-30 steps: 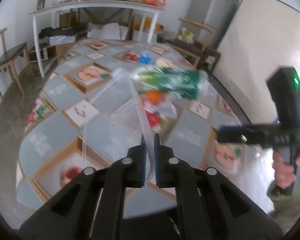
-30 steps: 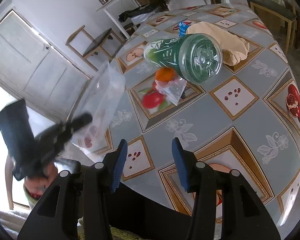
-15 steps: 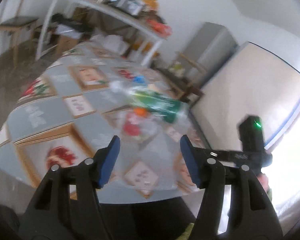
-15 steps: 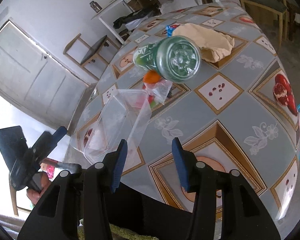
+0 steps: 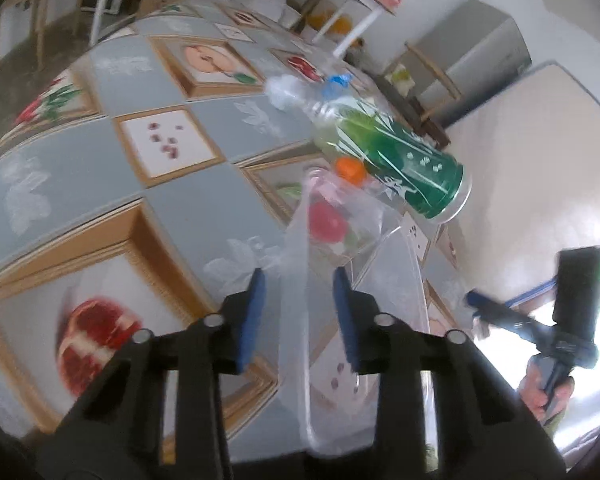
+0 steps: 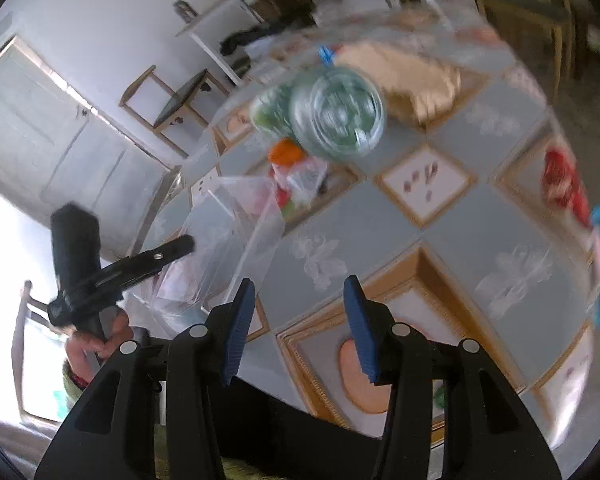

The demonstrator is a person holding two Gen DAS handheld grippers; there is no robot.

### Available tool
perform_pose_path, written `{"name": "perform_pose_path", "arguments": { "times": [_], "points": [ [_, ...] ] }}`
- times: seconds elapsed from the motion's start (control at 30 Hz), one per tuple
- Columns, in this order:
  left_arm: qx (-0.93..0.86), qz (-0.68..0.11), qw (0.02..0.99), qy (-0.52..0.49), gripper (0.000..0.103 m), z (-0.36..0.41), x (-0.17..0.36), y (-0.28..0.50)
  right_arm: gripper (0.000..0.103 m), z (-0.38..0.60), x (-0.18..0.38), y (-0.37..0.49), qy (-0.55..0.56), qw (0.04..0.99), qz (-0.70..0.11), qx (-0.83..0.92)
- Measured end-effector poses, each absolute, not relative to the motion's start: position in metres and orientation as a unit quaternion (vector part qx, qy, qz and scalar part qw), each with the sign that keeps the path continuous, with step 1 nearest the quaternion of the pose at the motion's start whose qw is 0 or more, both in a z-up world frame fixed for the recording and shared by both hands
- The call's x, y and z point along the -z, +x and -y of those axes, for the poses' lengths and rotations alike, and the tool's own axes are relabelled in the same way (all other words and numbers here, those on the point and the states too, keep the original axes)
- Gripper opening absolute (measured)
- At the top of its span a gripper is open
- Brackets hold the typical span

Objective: Collect trash
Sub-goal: 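Close the left gripper on the rim of the clear plastic container, then grasp the green bottle with the right gripper while the left holds the container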

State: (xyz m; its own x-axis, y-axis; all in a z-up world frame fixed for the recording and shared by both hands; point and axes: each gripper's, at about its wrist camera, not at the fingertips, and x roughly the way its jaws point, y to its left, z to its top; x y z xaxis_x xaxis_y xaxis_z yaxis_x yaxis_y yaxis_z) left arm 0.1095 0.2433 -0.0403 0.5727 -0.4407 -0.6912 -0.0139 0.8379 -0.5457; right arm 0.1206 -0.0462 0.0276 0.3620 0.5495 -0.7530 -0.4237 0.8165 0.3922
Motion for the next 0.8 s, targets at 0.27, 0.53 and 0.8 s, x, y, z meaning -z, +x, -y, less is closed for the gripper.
{"name": "perform_pose_path", "arguments": {
  "times": [0.27,0.53,0.8],
  "points": [
    [0.134,-0.466,0.842,-0.237,0.006,-0.233,0.054,0.120,0.058,0.005,-0.086,0.153,-0.075,0.852,-0.411,-0.316],
    [0.121,-0.449,0.838,-0.286,0.003,-0.254,0.062,0.082,0.068,-0.080,-0.070,0.250,-0.197,0.805,-0.456,-0.323],
    [0.115,-0.435,0.842,-0.299,0.003,-0.268,0.065,0.068,0.068,-0.141,-0.017,0.302,-0.294,0.751,-0.518,-0.286]
  ]
}}
